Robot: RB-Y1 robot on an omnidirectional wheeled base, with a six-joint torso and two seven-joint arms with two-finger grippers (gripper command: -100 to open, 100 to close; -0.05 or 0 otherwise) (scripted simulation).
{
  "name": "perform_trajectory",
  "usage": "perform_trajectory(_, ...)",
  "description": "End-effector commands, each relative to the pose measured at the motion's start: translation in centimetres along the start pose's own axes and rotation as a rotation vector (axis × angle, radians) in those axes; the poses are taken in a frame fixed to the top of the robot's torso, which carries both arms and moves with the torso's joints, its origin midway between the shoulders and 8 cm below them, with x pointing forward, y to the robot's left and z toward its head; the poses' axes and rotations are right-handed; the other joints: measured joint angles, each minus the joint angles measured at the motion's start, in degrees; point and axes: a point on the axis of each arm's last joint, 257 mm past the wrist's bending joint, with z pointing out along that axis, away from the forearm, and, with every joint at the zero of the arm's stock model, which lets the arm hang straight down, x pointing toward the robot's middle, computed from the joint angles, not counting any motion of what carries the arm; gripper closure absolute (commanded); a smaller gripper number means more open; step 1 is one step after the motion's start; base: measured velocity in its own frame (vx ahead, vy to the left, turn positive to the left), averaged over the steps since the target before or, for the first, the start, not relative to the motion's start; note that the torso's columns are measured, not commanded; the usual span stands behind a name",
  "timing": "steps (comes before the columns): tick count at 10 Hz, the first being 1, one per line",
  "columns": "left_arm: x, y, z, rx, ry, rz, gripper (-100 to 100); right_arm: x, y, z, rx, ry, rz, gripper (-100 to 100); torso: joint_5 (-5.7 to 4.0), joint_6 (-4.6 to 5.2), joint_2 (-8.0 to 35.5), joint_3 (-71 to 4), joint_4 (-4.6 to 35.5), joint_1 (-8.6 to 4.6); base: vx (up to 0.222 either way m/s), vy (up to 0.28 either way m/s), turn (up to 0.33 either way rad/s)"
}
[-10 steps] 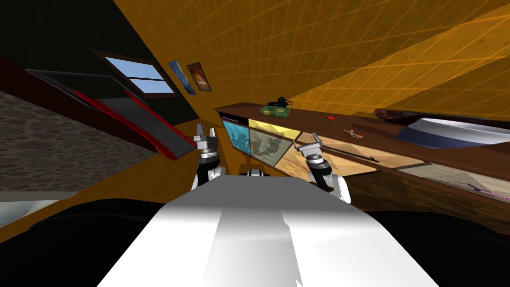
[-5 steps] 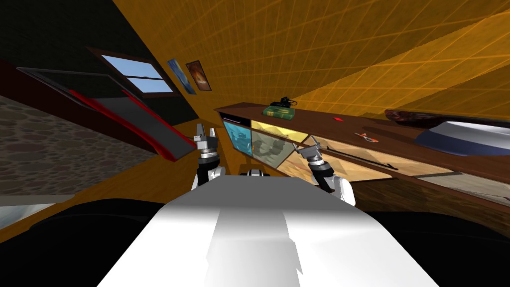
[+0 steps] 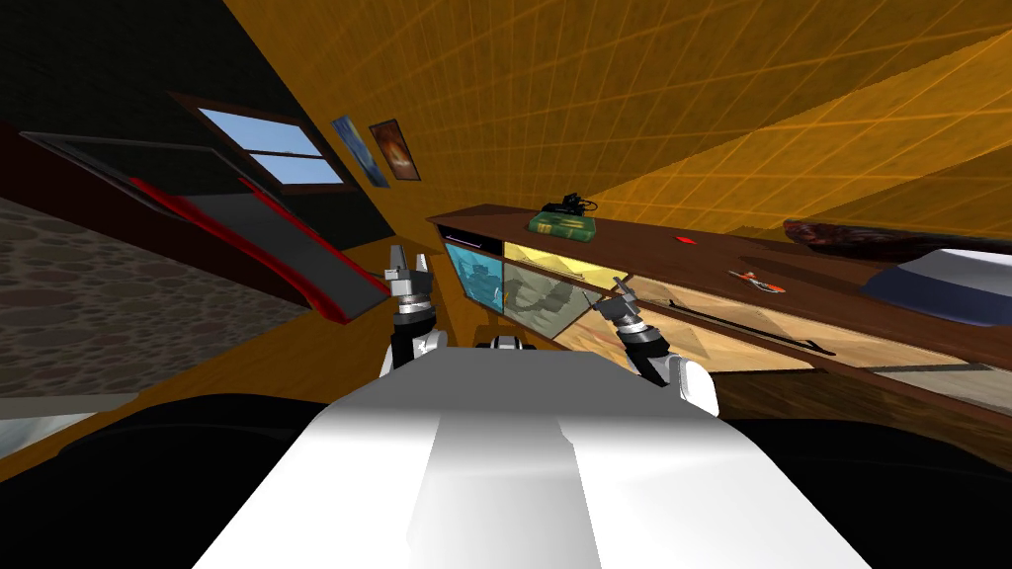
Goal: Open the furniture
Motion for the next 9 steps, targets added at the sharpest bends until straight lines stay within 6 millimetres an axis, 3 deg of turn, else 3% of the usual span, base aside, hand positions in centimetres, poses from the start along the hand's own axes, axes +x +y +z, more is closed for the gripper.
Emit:
perform_trajectory(1,0.0,0.0,0.0,0.000,0.000,0.000,0,1.6,1.3,-1.3,-0.071,0.037,-0.115,-100,0.03,0.00,-0.02,-0.01,0.00,0.06,0.103,0.070,-0.001)
perform_trajectory(5,0.0,0.0,0.0,0.000,0.000,0.000,0,3.5,2.5,-3.0,-0.159,0.068,-0.239,-100,0.00,0.00,0.07,0.05,0.02,-0.04,0.061,0.054,0.000)
perform_trajectory(8,0.0,0.0,0.0,0.000,0.000,0.000,0,3.2,1.9,-2.8,-0.147,0.064,-0.226,-100,0.03,-0.01,-0.14,-0.07,-0.03,0.10,0.054,0.038,0.005)
perform_trajectory(9,0.0,0.0,0.0,0.000,0.000,0.000,0,3.2,1.8,-2.8,-0.146,0.065,-0.224,100,0.02,0.00,-0.04,-0.04,-0.02,0.02,0.008,0.006,0.000)
